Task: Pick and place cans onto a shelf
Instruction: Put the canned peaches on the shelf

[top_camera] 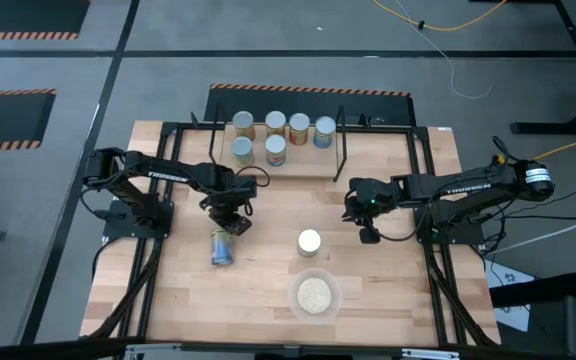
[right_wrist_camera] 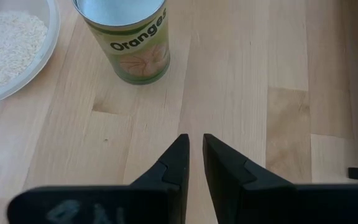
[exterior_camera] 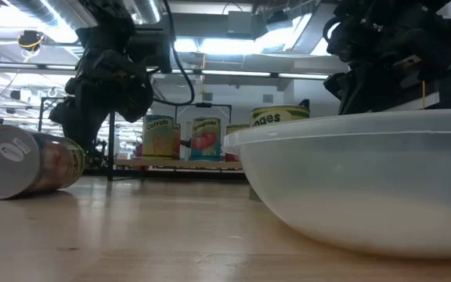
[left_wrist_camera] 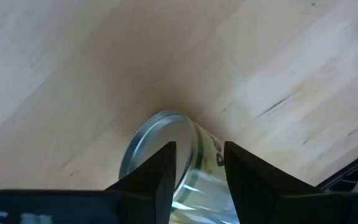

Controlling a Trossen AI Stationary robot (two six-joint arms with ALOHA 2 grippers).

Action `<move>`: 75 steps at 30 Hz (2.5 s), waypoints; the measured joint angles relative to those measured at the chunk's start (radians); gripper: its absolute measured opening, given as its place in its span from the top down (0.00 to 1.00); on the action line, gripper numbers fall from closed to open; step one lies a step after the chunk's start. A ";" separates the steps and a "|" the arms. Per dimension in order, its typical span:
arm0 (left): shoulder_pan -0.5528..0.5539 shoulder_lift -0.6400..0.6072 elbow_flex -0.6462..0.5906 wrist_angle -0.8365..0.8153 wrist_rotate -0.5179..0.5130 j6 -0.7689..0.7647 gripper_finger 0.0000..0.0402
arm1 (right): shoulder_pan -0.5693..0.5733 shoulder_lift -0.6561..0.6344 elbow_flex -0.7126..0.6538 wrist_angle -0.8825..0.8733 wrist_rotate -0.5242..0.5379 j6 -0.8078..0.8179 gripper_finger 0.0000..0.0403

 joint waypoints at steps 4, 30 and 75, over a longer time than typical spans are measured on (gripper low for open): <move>0.000 0.000 0.000 0.001 -0.002 0.000 0.68 | 0.000 0.000 0.000 0.000 0.000 0.000 0.87; -0.100 0.000 0.000 0.001 -0.008 0.055 0.78 | 0.000 0.000 0.000 -0.002 0.000 0.000 0.87; -0.040 0.000 0.000 0.197 -0.145 0.058 1.00 | 0.000 0.000 0.000 0.000 -0.001 -0.001 0.87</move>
